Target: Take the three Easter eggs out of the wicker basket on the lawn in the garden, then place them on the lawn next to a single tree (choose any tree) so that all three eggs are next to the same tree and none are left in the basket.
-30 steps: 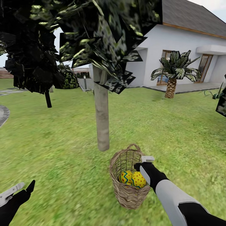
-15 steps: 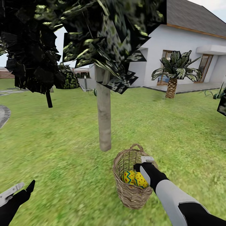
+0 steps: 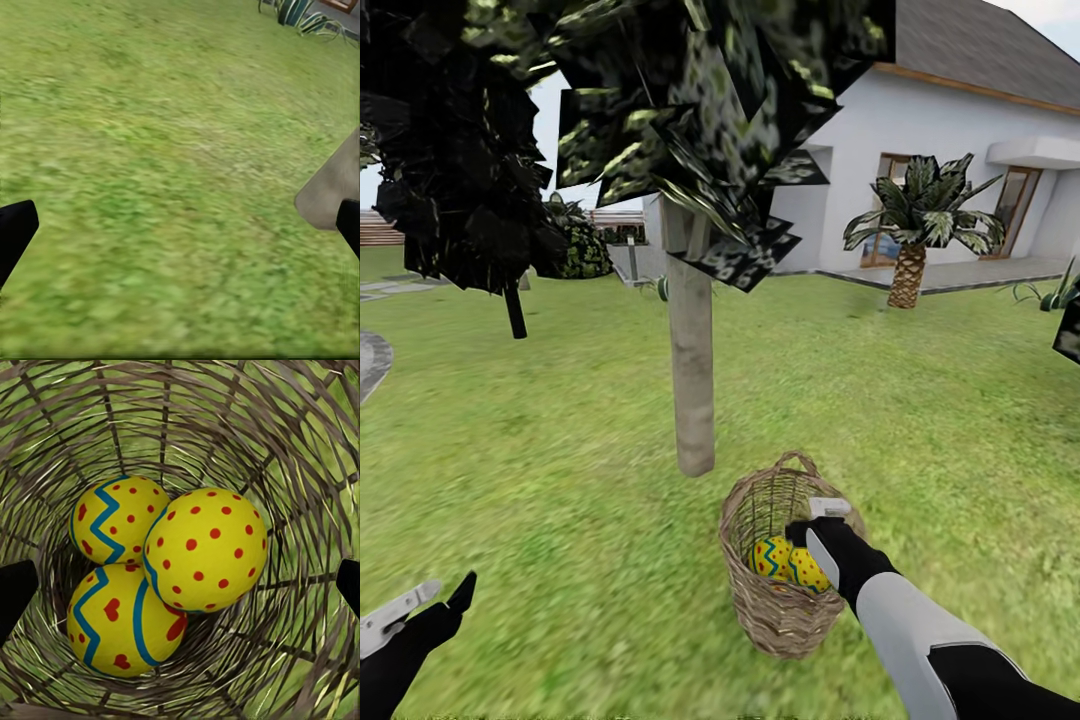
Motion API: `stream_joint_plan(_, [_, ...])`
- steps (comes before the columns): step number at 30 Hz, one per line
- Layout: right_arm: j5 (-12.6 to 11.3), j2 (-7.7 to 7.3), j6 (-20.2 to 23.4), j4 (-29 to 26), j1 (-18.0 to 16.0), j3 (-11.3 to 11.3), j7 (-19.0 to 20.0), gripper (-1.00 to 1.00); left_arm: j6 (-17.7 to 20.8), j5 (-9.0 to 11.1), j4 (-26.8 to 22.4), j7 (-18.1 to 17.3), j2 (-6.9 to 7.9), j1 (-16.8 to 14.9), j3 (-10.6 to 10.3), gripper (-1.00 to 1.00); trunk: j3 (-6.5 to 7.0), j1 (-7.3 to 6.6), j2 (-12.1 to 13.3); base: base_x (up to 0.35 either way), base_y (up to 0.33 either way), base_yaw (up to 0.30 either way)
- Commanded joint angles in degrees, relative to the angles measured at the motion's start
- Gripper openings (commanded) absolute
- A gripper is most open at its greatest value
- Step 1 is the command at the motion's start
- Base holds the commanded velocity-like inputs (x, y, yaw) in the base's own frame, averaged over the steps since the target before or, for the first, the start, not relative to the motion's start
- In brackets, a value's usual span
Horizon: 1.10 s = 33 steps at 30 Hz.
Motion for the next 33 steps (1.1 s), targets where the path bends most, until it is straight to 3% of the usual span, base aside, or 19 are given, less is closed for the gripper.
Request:
stream_joint_plan(1, [-0.44,0.01,0.26,-0.10,-0.01,0.17,-0.38,1.00,0.44,0.55,-0.08,-0.26,-0.04,-0.02,0.13,1.00,-0.27,0.01,-0.04,0.000,0.000,0.000])
stream_joint_plan(5, [-0.44,0.00,0.26,-0.10,-0.01,0.17,-0.39,1.00,0.45,0.55,-0.08,-0.26,-0.04,-0.02,0.12,1.00,-1.16,0.12,-0.09,0.000,0.000,0.000])
stream_joint_plan(18, [-0.27,0.00,1.03,-0.27,-0.20,0.34,-0.41,1.00,0.37,0.55,-0.08,-0.26,-0.12,-0.02,0.04,1.00,-1.16,0.12,-0.09,0.000,0.000,0.000])
stream_joint_plan(23, [-0.46,0.06,5.39,-0.36,-0.77,0.28,-0.48,1.00,0.36,0.55,-0.08,-0.26,-0.13,-0.02,0.04,1.00,-1.16,0.12,-0.09,0.000,0.000,0.000])
stream_joint_plan(29, [-0.89,-0.18,12.61,-0.27,-5.26,-0.09,-0.51,1.00,0.36,0.55,-0.08,-0.26,-0.13,-0.02,0.03,1.00,-1.16,0.12,-0.09,0.000,0.000,0.000])
stream_joint_plan(33, [-1.46,-0.85,15.27,-0.27,-6.19,-0.26,-0.50,1.00,0.38,0.55,-0.08,-0.26,-0.20,-0.02,0.10,1.00,-1.16,0.12,-0.09,0.000,0.000,0.000])
